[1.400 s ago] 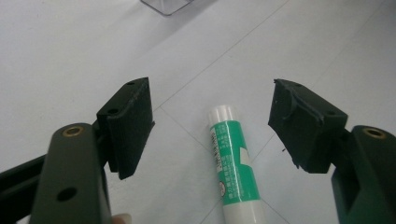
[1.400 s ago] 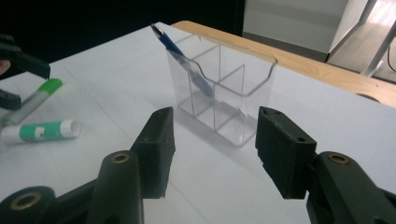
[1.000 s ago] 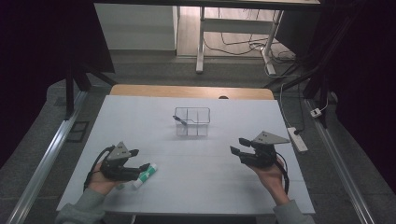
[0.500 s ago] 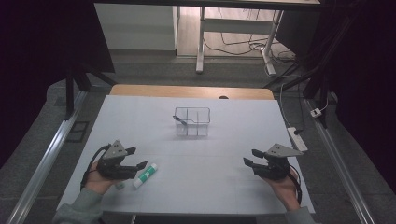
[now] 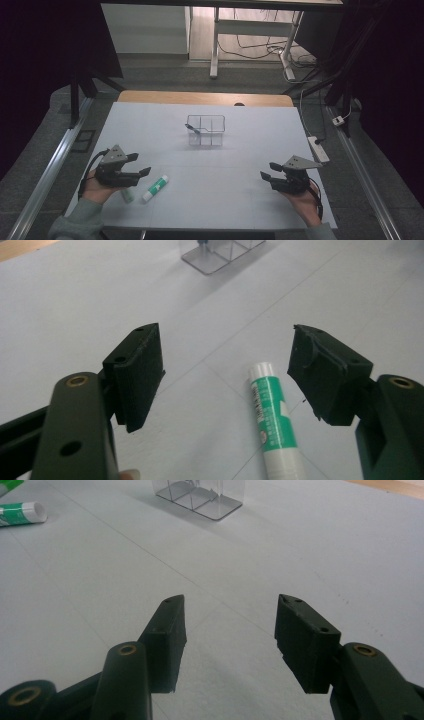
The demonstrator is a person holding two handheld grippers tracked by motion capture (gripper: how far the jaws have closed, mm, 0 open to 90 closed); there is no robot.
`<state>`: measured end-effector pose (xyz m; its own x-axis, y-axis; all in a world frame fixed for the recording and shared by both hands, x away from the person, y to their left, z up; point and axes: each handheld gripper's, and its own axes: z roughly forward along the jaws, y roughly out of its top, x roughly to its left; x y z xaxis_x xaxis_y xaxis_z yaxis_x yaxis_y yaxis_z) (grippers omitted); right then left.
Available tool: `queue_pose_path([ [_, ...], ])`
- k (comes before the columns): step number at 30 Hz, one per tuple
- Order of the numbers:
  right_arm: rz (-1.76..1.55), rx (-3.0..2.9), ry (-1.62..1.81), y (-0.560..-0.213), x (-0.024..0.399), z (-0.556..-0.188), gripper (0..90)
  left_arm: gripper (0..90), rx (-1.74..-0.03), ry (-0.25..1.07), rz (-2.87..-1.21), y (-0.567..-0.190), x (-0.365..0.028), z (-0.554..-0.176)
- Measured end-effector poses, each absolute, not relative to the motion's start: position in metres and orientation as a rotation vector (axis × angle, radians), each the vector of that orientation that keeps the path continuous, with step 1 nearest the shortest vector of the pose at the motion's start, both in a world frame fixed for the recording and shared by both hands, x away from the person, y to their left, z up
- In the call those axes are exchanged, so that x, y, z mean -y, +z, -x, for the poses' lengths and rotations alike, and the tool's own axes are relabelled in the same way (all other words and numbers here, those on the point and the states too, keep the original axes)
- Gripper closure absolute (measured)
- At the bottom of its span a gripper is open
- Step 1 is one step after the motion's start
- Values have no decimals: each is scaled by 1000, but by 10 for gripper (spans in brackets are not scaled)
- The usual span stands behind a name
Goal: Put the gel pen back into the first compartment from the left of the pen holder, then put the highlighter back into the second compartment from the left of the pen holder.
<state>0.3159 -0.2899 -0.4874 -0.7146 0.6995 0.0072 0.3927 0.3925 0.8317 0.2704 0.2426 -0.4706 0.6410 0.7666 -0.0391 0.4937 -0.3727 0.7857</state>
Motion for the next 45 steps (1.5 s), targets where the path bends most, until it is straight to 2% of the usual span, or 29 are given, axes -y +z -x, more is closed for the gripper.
queue_pose_path([
  [25, -950, -2347, 1215, -493, 286, -319, 453, 288, -1130, 443, -2111, -480, -265, -276],
  [35, -945, -2362, 1209, -495, 284, -319, 452, 232, -1329, 408, -2075, -489, -273, -277],
  [45, -946, -2369, 1216, -496, 286, -321, 451, 220, -1471, 384, -2075, -500, -275, -280],
])
